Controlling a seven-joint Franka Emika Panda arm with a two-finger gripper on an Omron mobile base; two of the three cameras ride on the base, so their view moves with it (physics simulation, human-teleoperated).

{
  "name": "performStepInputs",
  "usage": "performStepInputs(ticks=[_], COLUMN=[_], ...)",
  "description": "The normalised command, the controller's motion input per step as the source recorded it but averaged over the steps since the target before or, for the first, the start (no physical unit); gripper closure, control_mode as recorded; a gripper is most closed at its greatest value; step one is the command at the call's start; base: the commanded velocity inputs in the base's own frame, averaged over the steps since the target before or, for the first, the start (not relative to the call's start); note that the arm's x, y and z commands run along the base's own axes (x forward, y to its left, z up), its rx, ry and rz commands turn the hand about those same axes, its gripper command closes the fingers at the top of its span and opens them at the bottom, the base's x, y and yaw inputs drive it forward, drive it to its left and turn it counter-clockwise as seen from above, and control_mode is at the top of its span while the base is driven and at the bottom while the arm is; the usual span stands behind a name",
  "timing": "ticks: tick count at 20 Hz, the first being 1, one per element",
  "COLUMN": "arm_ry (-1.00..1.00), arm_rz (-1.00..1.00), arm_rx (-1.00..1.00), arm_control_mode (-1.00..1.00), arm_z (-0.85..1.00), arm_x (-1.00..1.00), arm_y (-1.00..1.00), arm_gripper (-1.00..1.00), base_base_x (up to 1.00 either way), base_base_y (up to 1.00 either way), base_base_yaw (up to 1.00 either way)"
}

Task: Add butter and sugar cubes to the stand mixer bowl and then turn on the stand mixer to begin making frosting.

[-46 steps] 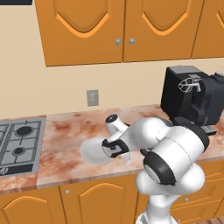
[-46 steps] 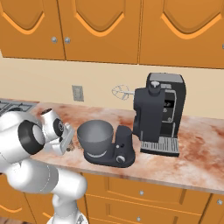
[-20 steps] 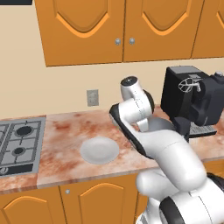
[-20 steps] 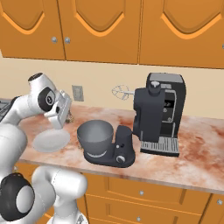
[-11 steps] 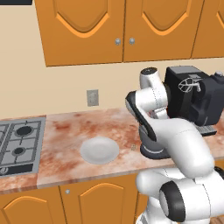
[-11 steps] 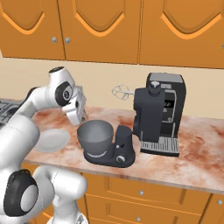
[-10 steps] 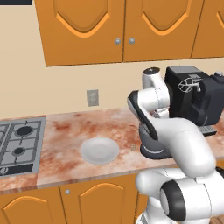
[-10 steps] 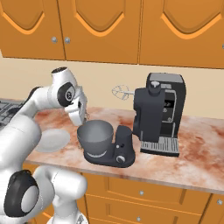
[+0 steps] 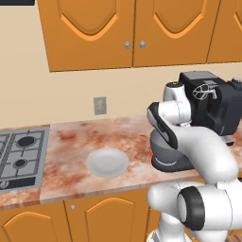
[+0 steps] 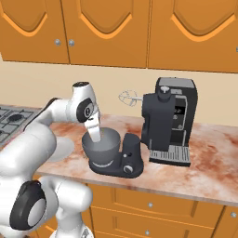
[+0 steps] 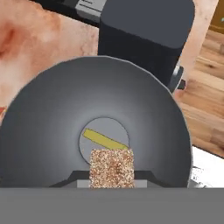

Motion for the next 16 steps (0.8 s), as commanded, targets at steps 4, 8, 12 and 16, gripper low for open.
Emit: performStepInputs(ticks=[4,8,12,16], arm_ry=[0.11,0.10,0.08,0.03], arm_rz=[0.14,0.02,0.00,0.00], arm_rx=[0.08,0.05,0.01,0.00], arm_control_mode=[-1.00,-1.00,-1.00,-1.00], arm_z=[-0.51,-0.37,-0.17,-0.01], arm_x=[0.03,0.20,0.34,0.19], arm_y=[-0.12,0.00,0.00,0.00], arm_gripper=[1.00,1.00,1.00,1.00], base_base_x=[0.00,0.00,0.00,0.00], base_base_y=[0.00,0.00,0.00,0.00], base_base_yaw=[0.00,0.00,0.00,0.00])
